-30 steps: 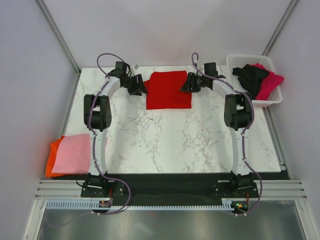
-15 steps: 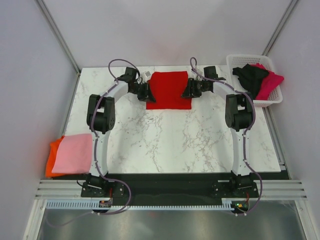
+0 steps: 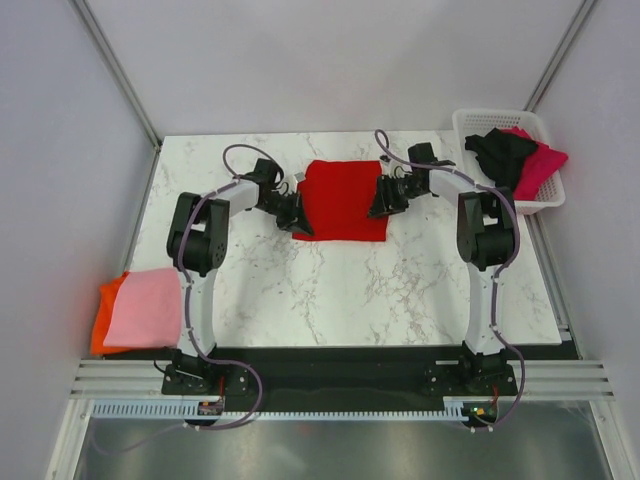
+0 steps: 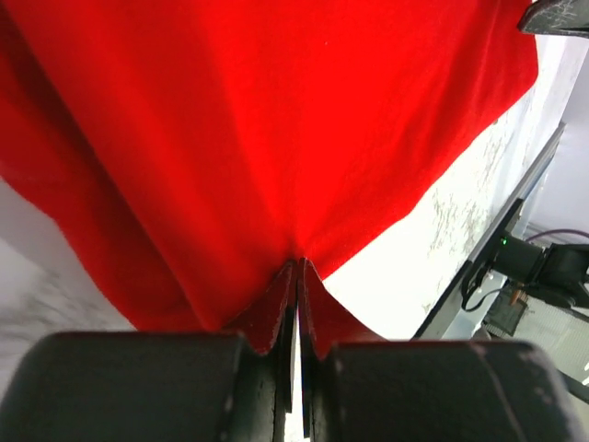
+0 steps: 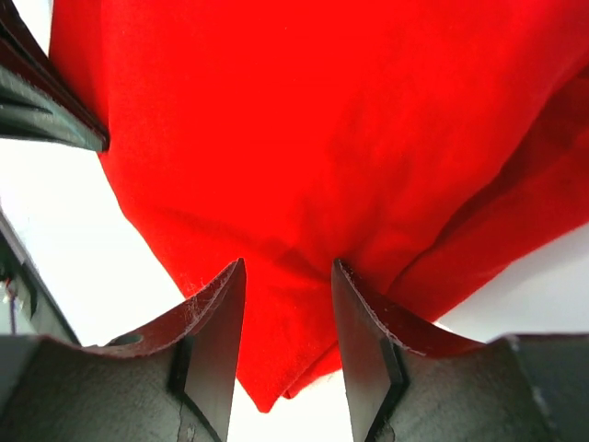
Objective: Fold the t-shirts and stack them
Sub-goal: Fold the tshirt
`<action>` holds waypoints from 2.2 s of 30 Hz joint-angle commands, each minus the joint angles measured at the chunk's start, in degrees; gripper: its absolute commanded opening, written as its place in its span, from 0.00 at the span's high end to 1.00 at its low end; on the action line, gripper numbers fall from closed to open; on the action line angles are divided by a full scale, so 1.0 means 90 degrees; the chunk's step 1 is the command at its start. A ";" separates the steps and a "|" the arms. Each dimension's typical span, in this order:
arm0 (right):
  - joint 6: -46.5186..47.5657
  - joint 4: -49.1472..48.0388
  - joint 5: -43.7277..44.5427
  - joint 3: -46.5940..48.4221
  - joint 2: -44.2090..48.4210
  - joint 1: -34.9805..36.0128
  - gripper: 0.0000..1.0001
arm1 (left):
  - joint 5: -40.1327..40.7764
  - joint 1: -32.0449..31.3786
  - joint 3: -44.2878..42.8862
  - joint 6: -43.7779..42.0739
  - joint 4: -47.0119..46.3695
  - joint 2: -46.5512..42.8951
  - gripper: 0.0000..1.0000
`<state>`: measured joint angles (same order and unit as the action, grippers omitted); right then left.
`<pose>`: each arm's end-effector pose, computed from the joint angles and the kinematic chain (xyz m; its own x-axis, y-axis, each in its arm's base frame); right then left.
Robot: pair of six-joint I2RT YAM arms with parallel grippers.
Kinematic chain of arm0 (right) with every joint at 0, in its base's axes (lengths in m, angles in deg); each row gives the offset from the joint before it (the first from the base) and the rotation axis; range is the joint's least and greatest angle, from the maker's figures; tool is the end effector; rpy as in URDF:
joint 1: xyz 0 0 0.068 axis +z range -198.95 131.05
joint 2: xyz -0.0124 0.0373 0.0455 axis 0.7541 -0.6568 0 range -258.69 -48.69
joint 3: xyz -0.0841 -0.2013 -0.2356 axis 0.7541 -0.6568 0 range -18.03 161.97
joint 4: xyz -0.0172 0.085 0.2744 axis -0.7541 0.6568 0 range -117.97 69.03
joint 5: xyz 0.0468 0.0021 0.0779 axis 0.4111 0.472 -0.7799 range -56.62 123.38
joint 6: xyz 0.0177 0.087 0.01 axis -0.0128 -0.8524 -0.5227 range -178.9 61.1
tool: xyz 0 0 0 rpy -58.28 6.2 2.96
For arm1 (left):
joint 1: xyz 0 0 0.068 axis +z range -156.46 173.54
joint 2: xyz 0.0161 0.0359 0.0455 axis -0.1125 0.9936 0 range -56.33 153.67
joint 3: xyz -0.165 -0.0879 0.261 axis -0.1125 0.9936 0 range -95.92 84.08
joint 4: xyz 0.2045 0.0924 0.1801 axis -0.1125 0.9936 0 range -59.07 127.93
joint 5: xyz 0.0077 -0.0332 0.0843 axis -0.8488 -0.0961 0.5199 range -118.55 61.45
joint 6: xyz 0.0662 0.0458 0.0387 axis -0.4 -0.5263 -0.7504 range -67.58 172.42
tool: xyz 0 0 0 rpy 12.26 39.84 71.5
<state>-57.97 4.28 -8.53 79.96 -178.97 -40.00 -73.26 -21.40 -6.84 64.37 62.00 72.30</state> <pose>0.5279 0.1369 0.1374 -0.8853 -0.1515 -0.4396 -0.4137 0.6881 0.5961 0.4838 -0.1870 0.1172 -0.9701 0.1066 -0.2182 0.2334 0.6573 -0.7166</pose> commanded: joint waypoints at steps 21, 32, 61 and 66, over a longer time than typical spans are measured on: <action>-0.0054 0.0626 0.0467 0.2673 -0.0123 -0.0955 0.37 | -0.0452 0.0526 -0.4006 -0.0556 0.0084 0.0490 0.46; -0.0961 -0.0047 0.0088 0.4004 -0.1510 -0.1161 0.34 | 0.0349 0.0820 -0.5318 -0.0810 -0.0532 0.1995 0.44; -0.1754 -0.0712 -0.0578 0.3662 -0.2194 -0.0565 0.36 | 0.0192 0.0400 -0.5553 0.0078 -0.1010 0.3040 0.47; -0.1773 -0.0722 -0.0470 0.3682 -0.2244 -0.0555 0.40 | 0.0076 0.0351 -0.5621 0.0235 -0.1167 0.3119 0.54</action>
<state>-73.64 -0.42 -13.01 112.09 -197.85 -44.98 -70.96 -17.84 -54.81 63.76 54.79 99.39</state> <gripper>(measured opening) 0.607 0.469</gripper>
